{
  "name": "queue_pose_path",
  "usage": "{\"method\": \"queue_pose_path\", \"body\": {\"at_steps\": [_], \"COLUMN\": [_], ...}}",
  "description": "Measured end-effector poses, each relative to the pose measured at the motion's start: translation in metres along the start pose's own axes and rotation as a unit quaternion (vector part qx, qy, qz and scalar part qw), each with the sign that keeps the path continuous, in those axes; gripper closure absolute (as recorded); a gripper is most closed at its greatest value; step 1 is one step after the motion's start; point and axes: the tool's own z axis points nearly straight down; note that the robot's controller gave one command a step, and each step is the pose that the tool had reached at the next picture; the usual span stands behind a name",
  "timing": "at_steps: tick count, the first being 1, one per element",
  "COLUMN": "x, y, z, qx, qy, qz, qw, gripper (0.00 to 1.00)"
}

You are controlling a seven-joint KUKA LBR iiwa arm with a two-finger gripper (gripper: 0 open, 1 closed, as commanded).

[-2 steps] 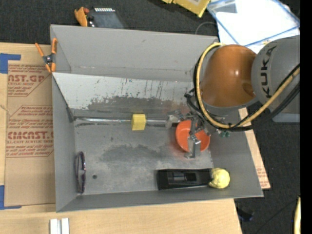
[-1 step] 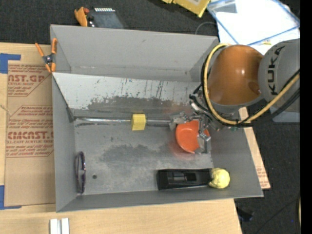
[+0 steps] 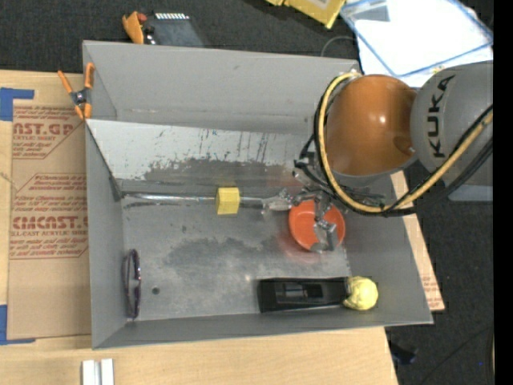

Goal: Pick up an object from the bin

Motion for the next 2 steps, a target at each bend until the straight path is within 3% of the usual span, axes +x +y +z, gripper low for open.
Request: {"method": "queue_pose_path", "body": {"at_steps": [1, 2], "x": [0.0038, 0.0064], "y": [-0.0079, -0.0114], "z": [0.0048, 0.0075], "qx": [-0.001, -0.001], "qy": [-0.0001, -0.0007], "qz": [-0.088, 0.010], "qw": [0.9961, 1.0000], "gripper": [0.00, 0.00]}}
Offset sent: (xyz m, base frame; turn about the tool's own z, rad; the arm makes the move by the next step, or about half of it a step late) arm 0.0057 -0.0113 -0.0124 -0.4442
